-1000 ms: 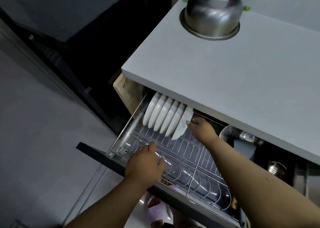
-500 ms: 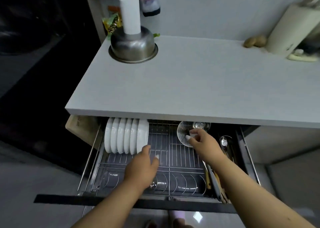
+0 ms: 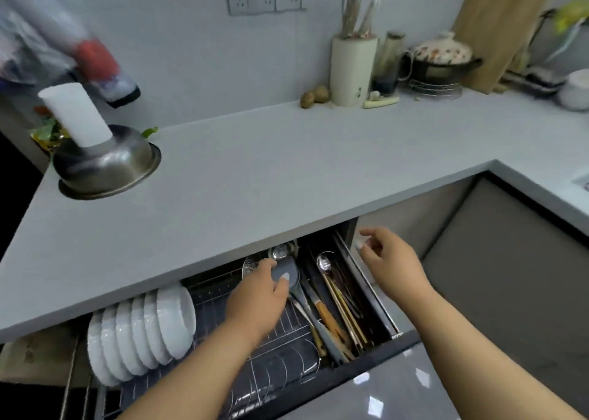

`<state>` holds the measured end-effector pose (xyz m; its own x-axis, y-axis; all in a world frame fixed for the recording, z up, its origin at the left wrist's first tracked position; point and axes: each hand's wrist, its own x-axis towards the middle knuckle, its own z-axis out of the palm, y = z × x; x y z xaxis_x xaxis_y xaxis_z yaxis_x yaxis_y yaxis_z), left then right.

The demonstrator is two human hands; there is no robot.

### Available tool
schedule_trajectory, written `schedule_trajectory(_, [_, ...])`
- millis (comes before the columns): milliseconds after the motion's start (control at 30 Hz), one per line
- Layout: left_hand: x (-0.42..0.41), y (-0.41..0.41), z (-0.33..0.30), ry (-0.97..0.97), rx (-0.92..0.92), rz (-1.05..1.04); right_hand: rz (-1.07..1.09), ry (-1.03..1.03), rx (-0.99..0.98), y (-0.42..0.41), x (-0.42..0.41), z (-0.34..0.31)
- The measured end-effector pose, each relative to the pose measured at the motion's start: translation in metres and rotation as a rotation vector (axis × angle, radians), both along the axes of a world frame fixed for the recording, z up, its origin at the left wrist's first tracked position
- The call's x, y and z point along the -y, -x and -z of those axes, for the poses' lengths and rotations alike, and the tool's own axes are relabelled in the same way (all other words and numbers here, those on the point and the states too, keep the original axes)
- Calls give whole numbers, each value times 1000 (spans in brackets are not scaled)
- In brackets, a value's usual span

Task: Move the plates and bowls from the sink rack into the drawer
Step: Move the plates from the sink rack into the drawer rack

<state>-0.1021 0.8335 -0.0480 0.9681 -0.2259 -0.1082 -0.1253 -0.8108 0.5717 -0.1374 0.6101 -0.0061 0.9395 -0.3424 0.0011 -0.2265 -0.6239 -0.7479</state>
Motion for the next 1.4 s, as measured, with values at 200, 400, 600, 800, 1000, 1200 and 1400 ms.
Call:
schedule_trajectory(200, [117,0,-16,-38,45,176,126,15,41,41,107,-14])
schedule_trajectory(400, [244,10,-21,-46,73,320,278,-21,40,83,228,-13])
schedule_trajectory(600, [373,28,-14,-20,26,420,419,-49,21,121,339,-11])
schedule_trajectory(800, [465,45,-11,-68,42,525,542,-77,27,154,411,-15])
schedule_trajectory(1000, [528,39,-10,-117,87,616,659,-134,14,175,461,-6])
schedule_trajectory(1200, [598,26,-3,-54,138,715,773,-170,24,186,512,0])
schedule_trajectory(1400, [679,-9,9,-77,175,853,873,-142,37,163,575,0])
